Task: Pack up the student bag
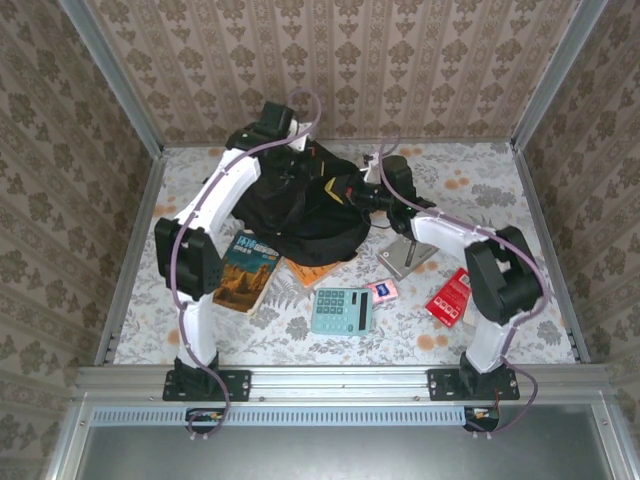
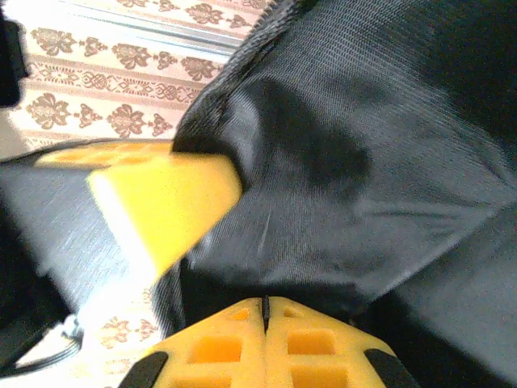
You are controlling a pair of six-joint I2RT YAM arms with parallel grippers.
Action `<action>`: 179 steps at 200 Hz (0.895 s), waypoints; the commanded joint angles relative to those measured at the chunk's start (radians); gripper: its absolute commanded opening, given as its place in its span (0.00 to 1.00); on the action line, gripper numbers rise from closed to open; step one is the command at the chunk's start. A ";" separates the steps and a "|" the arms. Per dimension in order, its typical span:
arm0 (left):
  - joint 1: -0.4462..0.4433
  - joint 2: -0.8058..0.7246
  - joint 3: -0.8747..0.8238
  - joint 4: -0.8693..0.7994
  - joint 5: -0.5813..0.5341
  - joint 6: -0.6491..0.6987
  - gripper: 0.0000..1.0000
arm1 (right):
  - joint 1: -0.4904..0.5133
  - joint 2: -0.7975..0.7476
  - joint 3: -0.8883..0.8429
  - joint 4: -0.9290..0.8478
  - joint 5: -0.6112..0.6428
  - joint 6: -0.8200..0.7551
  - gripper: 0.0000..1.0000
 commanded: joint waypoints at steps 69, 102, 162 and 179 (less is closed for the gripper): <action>0.102 -0.236 -0.140 0.220 0.039 -0.112 0.00 | 0.069 -0.324 -0.044 -0.637 0.335 -0.266 0.52; 0.153 -0.301 -0.242 0.332 -0.027 -0.191 0.00 | 0.119 -0.394 -0.095 -0.727 0.455 -0.242 0.67; 0.159 -0.275 -0.194 0.322 -0.082 -0.211 0.00 | 0.119 -0.254 0.015 -0.705 0.362 -0.263 0.92; 0.150 -0.291 -0.198 0.319 -0.104 -0.222 0.00 | 0.119 -0.204 0.051 -0.696 0.379 -0.266 0.90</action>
